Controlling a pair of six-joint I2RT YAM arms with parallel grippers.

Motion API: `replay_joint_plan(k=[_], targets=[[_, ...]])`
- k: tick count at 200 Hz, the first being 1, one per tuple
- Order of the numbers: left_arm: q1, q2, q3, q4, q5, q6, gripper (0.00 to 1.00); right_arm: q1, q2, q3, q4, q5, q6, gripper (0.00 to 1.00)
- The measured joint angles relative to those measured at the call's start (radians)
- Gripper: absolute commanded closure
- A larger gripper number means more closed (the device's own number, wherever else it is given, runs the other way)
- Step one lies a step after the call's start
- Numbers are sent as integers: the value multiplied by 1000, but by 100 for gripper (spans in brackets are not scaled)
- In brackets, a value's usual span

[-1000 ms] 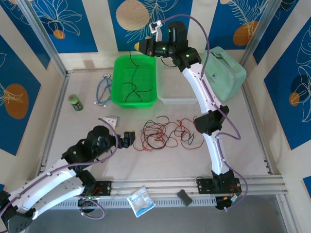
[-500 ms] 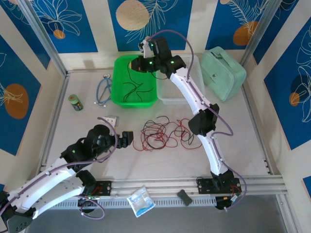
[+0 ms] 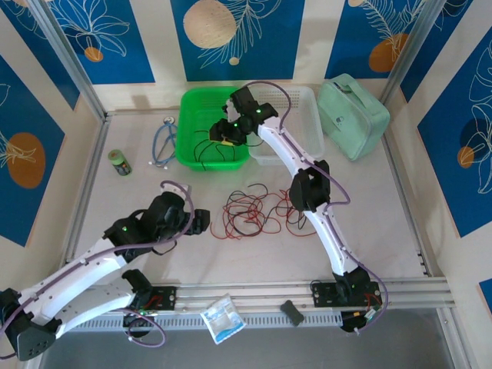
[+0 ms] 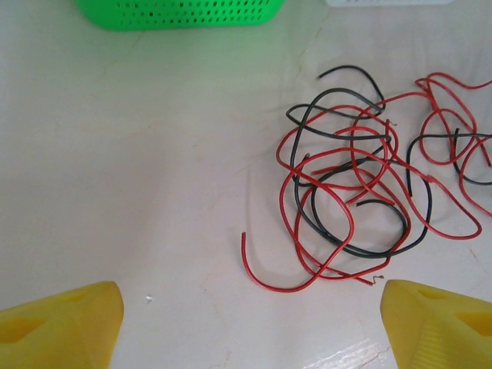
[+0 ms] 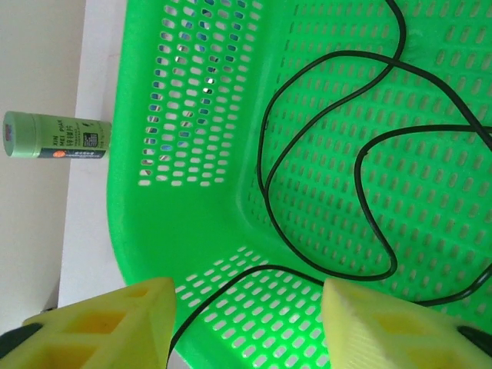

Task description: Untangle the cables

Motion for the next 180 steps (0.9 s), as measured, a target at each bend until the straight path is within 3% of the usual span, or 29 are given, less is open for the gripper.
replay_joint_plan(k=[41,69,116,180], targets=[[0,114,11,-19,56,-39,30,0,-67,-1,-34,1,-5,46],[0,223,11,-17,103,-64,35,2,-201,-80,-53,19,-23,50],[0,415,11,42,123,-74,38,36,-576,-438,6,57,-46,53],[0,584,11,132,100,-89,53,60,-986,-962,161,89,-28,54]])
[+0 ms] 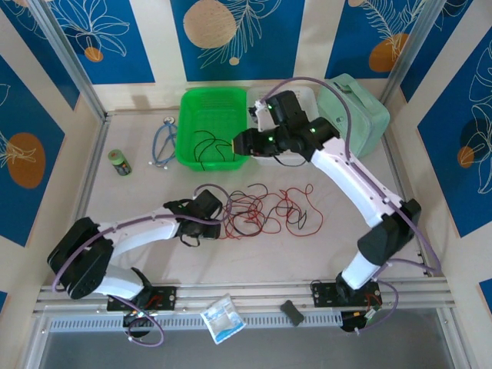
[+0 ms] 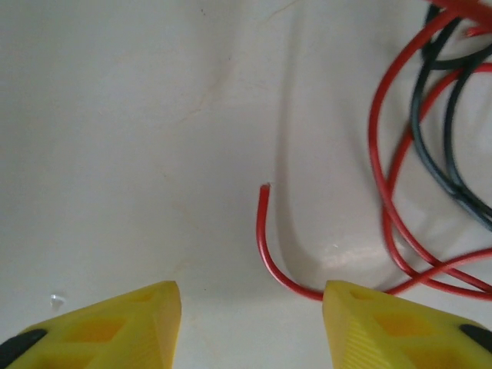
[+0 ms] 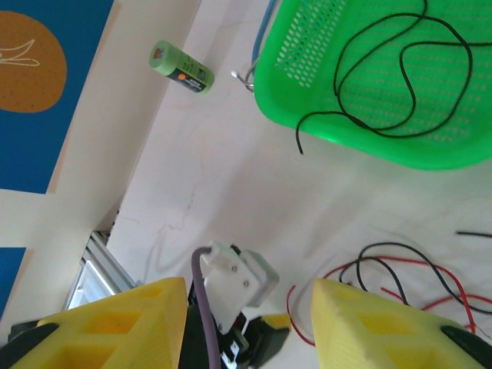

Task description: Untangle the cables

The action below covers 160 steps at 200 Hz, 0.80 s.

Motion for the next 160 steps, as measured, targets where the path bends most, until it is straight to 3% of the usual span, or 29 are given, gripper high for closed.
replay_joint_plan(k=[74,160], targets=[[0,100,2,99,-68,-3,69,1,-238,-356,97,8,69,59],[0,106,3,120,-95,-3,100,16,-349,-482,135,13,119,61]])
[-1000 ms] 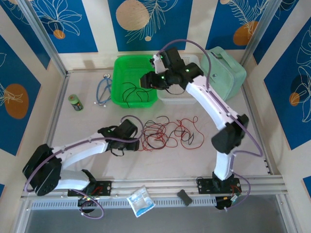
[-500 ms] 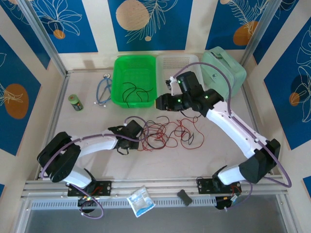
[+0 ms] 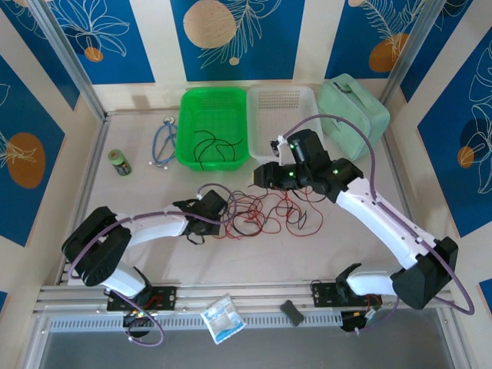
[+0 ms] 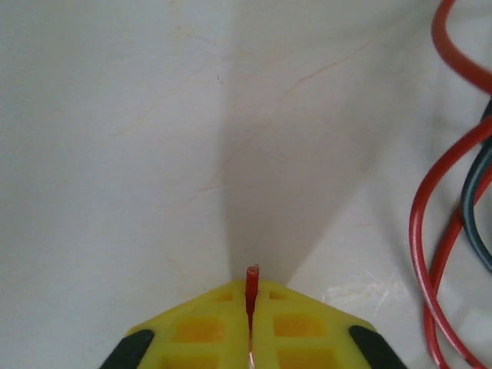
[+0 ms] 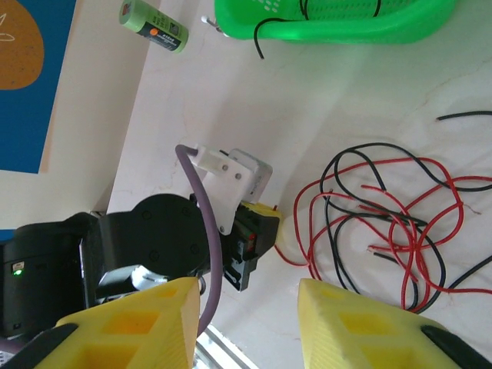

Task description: Untangle the cables

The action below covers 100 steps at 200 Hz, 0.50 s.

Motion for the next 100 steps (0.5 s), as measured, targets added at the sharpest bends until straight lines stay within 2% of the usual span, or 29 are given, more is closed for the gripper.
replay_joint_plan(k=[44,100], targets=[[0,-31,3,-5,-29,1,100,25,-68,-88,18,0,19,57],[-1,-241,152,-134,-79,36,100,42,-121,-214,53,0,50,53]])
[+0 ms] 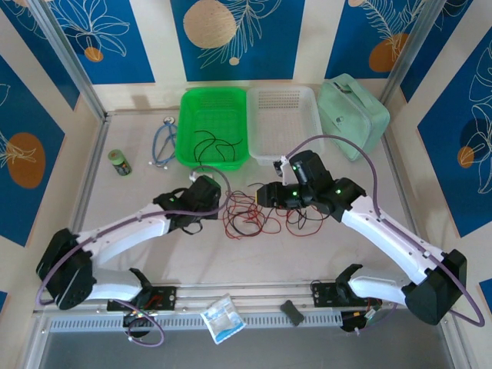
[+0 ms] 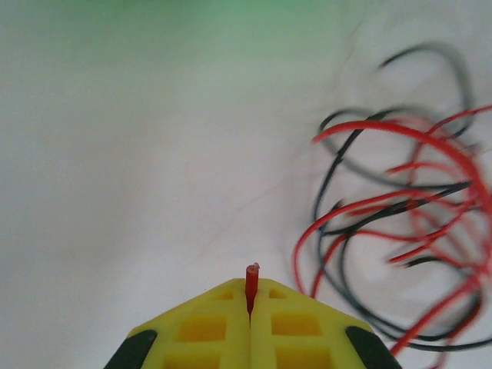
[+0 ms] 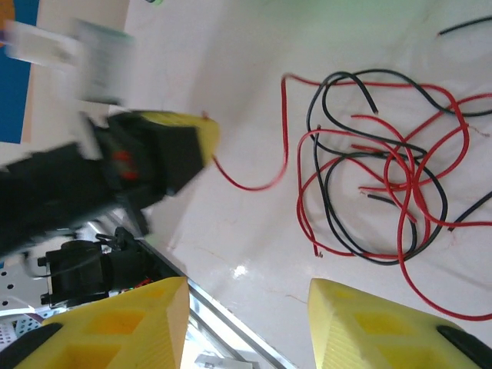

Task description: Untangle the cables

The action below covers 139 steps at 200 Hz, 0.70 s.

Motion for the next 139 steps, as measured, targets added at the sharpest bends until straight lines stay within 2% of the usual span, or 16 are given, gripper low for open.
replay_joint_plan(k=[61,97,139], targets=[[0,-106,219,-186,-16,88,100,2,-1,-74,83,-1,6,54],[0,-96,398,-286,-14,157,100,15,34,-87,124,-2,5,55],[-10,-33,578,-321,-10,225,100,34,125,-90,171,-1,43,56]])
